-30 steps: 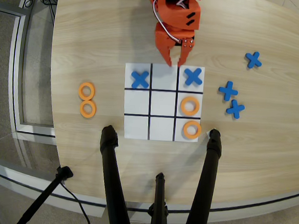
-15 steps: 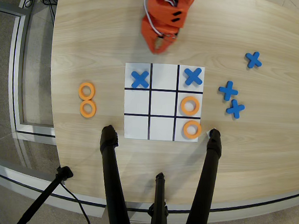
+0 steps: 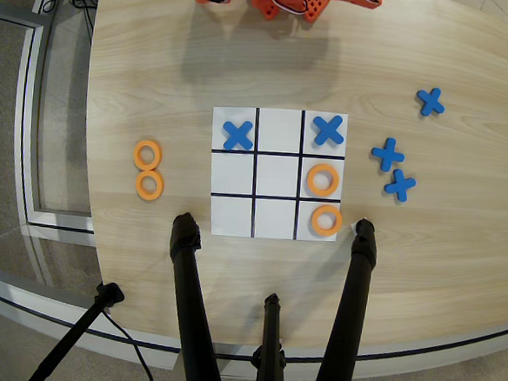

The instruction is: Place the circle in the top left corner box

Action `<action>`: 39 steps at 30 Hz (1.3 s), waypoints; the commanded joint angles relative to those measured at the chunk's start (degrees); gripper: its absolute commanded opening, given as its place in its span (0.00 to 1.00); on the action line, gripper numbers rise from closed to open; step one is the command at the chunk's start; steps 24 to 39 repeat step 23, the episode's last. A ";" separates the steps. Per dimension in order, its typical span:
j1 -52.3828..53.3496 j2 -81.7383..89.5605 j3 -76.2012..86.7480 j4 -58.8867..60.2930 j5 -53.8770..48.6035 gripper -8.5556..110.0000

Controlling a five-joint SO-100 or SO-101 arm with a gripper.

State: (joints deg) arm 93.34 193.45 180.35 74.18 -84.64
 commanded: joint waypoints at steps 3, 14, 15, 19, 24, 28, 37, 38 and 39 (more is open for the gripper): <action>-1.76 0.97 3.16 0.35 0.18 0.07; -2.29 0.97 3.16 0.35 0.18 0.07; -2.29 0.97 3.16 0.35 0.18 0.07; -2.29 0.97 3.16 0.35 0.18 0.07; -2.29 0.97 3.16 0.35 0.18 0.07; -2.29 0.97 3.16 0.35 0.18 0.07; -2.29 0.97 3.16 0.35 0.18 0.07; -2.29 0.97 3.16 0.35 0.18 0.07; -2.29 0.97 3.16 0.35 0.18 0.07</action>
